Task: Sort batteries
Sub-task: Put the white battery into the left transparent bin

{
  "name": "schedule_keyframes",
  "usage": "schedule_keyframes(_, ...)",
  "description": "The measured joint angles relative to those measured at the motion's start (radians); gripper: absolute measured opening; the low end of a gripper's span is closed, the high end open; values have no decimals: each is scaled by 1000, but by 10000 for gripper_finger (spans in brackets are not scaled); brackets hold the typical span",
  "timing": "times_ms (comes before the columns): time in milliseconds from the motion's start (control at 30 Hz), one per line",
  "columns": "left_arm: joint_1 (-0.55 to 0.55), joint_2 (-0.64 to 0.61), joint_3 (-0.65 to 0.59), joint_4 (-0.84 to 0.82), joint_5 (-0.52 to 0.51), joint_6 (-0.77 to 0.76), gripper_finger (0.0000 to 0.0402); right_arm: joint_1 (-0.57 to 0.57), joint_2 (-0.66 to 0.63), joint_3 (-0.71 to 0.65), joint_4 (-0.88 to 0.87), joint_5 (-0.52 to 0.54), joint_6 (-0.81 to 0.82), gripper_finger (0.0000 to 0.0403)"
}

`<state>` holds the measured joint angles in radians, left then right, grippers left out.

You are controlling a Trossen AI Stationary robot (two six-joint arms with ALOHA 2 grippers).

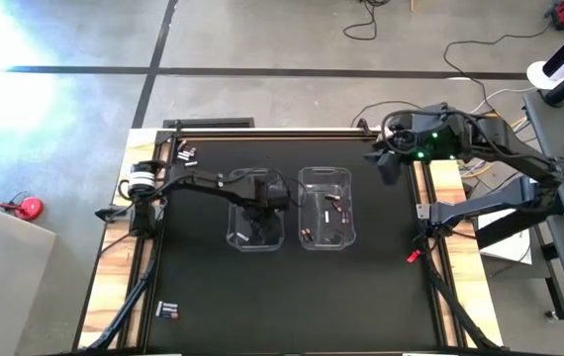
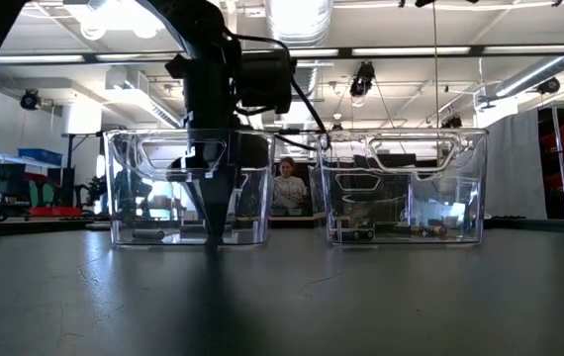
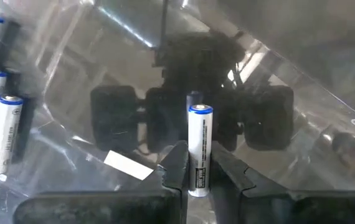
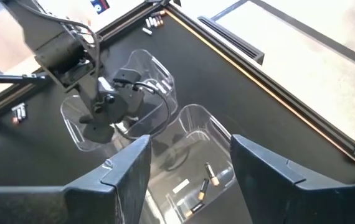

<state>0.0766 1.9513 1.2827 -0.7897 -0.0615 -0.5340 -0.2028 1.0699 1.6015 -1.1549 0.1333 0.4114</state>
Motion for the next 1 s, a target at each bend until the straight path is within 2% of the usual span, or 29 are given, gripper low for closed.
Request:
schedule_keyframes(200, -33, -1, 0, 12, -51, 9, 70, 0, 16, -2, -1, 0, 0, 212)
schedule_keyframes(433, -44, -54, 0, 13, -29, 28, 124, 0, 24, -3, 2, 0, 27, 212)
schedule_keyframes(533, -25, -80, 11, 12, -85, 31, 139, 0, 24, -3, 4, 0, 30, 212)
schedule_keyframes(700, 17, -88, 49, 33, -197, 115, 144, 0, 32, -3, 8, 0, 34, 212)
schedule_keyframes(1000, 42, -88, 26, 134, -333, 294, 143, 0, 38, -3, 3, 0, 60, 212)
